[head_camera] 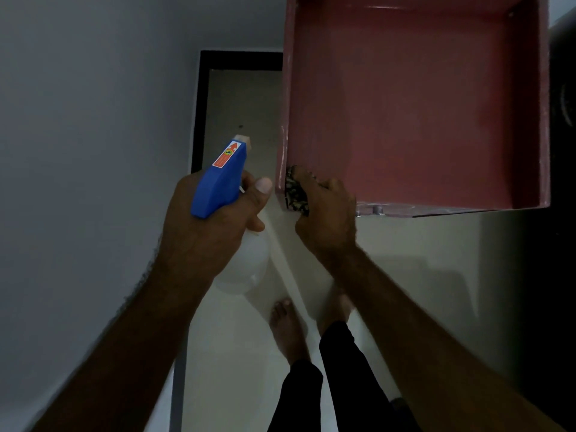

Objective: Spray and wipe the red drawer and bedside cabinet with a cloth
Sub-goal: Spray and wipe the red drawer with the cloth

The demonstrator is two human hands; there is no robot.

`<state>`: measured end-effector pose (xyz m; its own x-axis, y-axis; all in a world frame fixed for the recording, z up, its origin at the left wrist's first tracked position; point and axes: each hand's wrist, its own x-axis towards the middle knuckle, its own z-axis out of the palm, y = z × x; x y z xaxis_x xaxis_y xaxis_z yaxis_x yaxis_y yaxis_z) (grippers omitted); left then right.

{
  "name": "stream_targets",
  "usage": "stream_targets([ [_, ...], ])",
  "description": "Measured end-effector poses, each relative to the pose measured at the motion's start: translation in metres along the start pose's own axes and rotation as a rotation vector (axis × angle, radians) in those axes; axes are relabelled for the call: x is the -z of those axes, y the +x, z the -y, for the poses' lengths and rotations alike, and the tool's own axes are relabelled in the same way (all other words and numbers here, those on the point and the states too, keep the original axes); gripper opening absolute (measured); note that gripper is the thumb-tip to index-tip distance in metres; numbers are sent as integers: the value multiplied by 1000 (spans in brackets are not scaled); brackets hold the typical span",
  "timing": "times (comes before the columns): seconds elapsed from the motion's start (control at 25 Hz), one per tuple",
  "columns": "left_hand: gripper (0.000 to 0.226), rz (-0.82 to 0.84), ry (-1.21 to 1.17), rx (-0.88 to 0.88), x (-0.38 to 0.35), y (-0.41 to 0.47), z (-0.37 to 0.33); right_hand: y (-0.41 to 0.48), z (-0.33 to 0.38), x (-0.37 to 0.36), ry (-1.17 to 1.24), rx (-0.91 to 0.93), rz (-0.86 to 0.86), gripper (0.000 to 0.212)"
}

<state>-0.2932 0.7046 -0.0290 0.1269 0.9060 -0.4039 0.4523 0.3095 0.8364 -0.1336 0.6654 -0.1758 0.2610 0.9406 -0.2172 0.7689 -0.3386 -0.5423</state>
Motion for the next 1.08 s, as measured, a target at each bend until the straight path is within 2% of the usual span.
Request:
stream_targets([
  [0.16,40,15,31,-16,-5,-2,17,-10,-18,25,287,-49,27,89],
  [0.32,44,50,52,43,-17,-2,49,0,-35,52,503,-183,-167,90],
  [0.48,31,90,125,103,-27,-3,78,25,-43,61,505,-211,-235,91],
  [0.68,36,75,134,139,-33,-2,91,39,-41,56,415,-182,-229,88],
  [1.08,33,54,108,97,-31,24,76,40,-38,56,432,-229,-150,97],
])
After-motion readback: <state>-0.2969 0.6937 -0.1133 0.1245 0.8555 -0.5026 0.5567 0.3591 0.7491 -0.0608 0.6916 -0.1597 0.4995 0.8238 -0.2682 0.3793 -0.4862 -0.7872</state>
